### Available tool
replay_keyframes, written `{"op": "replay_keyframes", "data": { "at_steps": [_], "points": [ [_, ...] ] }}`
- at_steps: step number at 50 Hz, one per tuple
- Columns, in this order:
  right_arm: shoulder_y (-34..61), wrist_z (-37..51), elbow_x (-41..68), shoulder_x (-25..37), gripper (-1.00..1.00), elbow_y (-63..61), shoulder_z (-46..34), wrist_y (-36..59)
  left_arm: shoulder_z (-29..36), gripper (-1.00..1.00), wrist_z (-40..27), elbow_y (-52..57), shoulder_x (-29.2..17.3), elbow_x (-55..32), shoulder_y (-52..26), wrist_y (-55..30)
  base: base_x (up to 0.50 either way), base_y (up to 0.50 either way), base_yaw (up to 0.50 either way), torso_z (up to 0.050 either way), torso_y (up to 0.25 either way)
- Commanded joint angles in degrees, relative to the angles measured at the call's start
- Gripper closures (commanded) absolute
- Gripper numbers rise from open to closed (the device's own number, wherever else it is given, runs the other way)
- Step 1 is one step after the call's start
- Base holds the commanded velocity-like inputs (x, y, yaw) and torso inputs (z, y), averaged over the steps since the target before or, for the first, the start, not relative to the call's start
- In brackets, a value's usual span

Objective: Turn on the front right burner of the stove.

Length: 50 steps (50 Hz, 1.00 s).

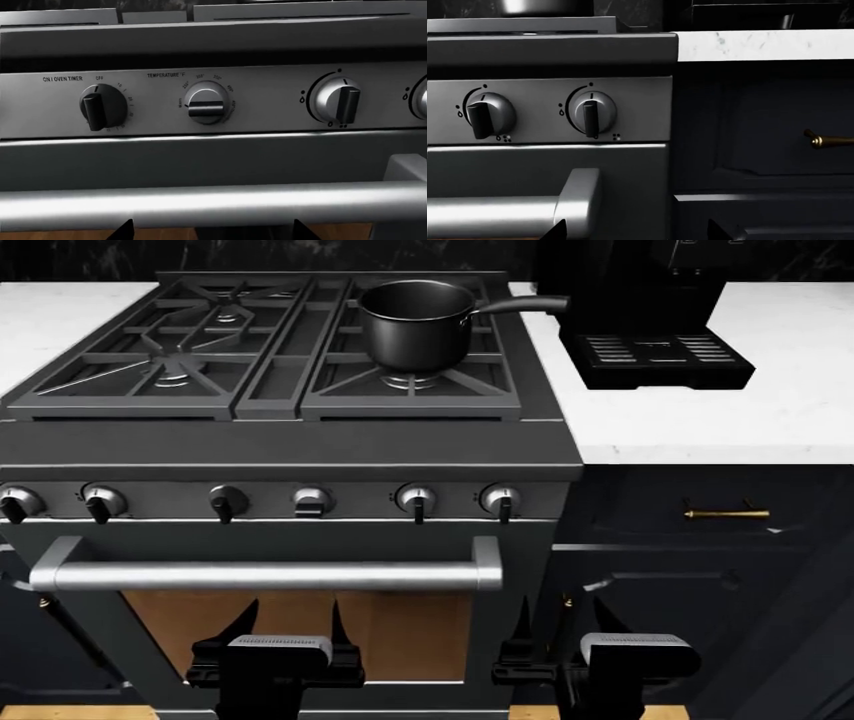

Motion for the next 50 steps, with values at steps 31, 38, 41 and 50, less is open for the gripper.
{"op": "replay_keyframes", "data": {
  "at_steps": [31, 38, 41, 50],
  "points": [
    [0.13, 3.16, 2.24, 2.81, -1.0, 0.1, -3.61, -0.33, 3.24, -1.0, -3.07, 0.35, -2.66, -2.62, 0.06, -0.28, 0.0, 0.0, 0.0, -0.034, 0.0],
    [0.22, 3.52, 2.53, 3.17, -1.0, 0.11, -4.09, -0.25, 3.67, -1.0, -3.36, -0.12, -2.94, -3.01, -0.33, -0.22, 0.0, 0.0, 0.0, -0.035, 0.0],
    [0.26, 3.71, 2.65, 3.29, -1.0, 0.11, -4.25, -0.22, 3.84, -1.0, -3.5, -0.13, -3.09, -3.13, -0.34, -0.16, 0.0, 0.0, 0.0, -0.035, 0.0],
    [0.23, 4.12, 2.96, 3.7, -1.0, 0.11, -4.81, -0.35, 4.35, -1.0, -3.94, -0.31, -3.46, -3.46, -0.49, -0.14, 0.0, 0.0, 0.0, -0.038, 0.0]
  ]
}}
